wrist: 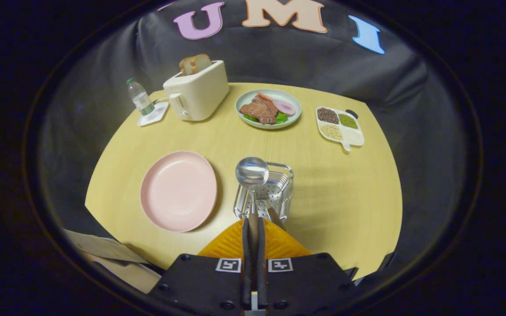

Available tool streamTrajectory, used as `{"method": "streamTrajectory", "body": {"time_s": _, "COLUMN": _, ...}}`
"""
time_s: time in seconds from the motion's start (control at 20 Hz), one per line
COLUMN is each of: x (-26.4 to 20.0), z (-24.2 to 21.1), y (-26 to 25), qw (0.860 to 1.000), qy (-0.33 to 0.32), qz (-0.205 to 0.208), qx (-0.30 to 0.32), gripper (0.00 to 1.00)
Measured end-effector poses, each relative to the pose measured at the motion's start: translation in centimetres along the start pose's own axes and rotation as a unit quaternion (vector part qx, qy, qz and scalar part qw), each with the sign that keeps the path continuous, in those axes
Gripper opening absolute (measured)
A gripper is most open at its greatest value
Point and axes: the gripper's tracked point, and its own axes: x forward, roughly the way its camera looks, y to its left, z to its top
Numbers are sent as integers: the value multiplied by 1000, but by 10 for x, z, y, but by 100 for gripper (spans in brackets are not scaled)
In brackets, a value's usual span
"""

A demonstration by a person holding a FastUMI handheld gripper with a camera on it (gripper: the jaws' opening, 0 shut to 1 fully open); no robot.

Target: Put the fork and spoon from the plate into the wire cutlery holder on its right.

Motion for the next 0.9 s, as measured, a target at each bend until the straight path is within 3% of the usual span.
{"method": "streamTrajectory", "body": {"time_s": 0.25, "x": 0, "z": 0, "y": -4, "qw": 1000, "qy": 9, "qz": -4, "qx": 9, "gripper": 8}}
{"method": "streamTrajectory", "body": {"time_s": 0.65, "x": 1, "z": 14, "y": -3, "qw": 1000, "qy": -8, "qz": -2, "qx": 23, "gripper": 21}}
{"method": "streamTrajectory", "body": {"time_s": 0.9, "x": -9, "z": 31, "y": 15, "qw": 998, "qy": -47, "qz": 25, "qx": 34, "gripper": 57}}
